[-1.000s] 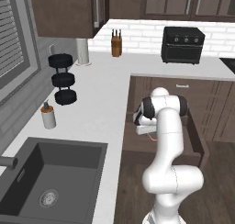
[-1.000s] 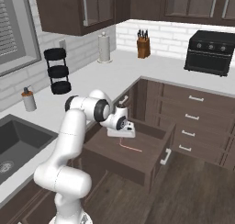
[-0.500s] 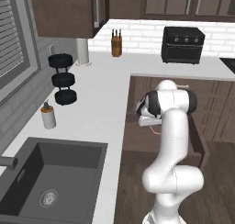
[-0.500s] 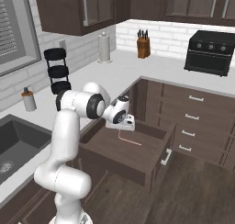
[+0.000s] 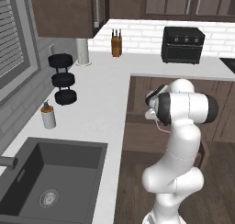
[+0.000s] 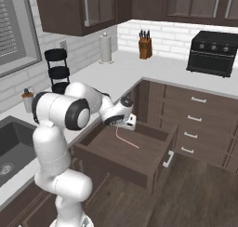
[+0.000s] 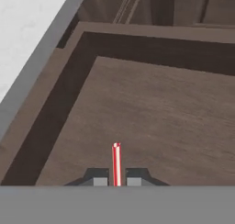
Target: Take a straw from the drawer in front and place it inside the glass cup on the dining counter.
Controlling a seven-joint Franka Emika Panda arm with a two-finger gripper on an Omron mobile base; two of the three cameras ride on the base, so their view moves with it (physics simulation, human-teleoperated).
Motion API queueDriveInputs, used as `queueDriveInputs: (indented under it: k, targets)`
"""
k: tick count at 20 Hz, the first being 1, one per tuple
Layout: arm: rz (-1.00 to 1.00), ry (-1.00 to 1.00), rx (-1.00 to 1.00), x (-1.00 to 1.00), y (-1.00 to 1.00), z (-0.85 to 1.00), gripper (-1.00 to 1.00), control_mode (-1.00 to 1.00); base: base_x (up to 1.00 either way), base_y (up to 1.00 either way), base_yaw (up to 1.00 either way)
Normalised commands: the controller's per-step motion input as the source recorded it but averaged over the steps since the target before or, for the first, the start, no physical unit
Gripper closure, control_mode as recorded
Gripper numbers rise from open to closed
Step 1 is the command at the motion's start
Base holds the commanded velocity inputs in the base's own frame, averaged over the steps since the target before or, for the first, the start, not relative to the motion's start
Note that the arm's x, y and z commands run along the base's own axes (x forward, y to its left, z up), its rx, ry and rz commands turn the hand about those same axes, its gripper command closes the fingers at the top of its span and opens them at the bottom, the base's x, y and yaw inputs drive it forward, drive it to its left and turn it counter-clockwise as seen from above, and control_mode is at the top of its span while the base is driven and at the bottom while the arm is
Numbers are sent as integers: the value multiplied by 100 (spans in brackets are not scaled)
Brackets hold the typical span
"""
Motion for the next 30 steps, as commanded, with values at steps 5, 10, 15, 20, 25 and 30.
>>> queueDriveInputs:
  k: [5, 10, 15, 20, 25, 30]
  targets:
    - [-15, -3, 15, -12, 0, 100, 100, -100, 0, 0, 0]
    - [-16, 1, 13, -4, 0, 100, 100, -100, 0, 0, 0]
    - [-16, 10, 10, -14, 0, 100, 100, -100, 0, 0, 0]
    - [-11, 14, 1, -52, 0, 100, 100, -100, 0, 0, 0]
    - [-3, 17, 0, -87, -3, 100, 100, -100, 0, 0, 0]
    - [0, 17, -7, -86, -2, 87, 100, -100, 0, 0, 0]
